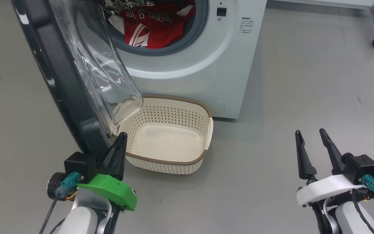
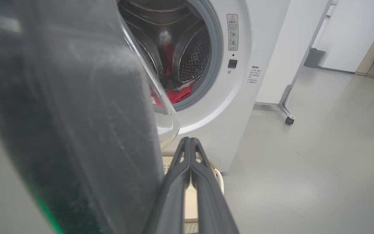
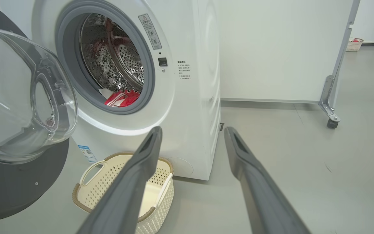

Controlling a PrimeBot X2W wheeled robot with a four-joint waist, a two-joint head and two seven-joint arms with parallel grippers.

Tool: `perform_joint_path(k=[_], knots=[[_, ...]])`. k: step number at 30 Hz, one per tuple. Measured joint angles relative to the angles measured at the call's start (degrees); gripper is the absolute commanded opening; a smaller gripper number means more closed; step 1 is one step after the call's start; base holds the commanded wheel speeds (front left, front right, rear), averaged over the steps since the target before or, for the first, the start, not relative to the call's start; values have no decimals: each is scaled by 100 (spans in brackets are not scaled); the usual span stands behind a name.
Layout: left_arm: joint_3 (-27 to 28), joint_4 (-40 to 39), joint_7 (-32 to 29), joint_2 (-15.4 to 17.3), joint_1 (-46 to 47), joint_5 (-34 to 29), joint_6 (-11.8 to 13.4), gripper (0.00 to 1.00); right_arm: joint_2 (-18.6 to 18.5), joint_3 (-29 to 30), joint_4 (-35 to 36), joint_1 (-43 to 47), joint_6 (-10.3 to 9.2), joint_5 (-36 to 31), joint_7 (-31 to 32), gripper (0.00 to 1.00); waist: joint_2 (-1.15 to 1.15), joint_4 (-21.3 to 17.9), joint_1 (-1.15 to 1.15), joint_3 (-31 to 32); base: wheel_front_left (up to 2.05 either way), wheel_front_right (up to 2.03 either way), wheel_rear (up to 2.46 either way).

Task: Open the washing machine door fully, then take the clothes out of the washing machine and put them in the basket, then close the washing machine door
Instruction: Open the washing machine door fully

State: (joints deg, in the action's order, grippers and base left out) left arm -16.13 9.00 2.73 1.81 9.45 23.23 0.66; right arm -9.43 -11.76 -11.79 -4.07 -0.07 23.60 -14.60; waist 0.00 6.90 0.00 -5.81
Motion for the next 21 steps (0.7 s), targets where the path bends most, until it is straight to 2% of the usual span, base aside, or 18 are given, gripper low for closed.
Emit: perform_joint_path(k=[21], knots=[[521, 133, 220, 60, -212, 271, 171, 0, 46, -62, -71, 131, 119, -115, 0, 100, 0, 690, 0, 126, 0, 0, 0]])
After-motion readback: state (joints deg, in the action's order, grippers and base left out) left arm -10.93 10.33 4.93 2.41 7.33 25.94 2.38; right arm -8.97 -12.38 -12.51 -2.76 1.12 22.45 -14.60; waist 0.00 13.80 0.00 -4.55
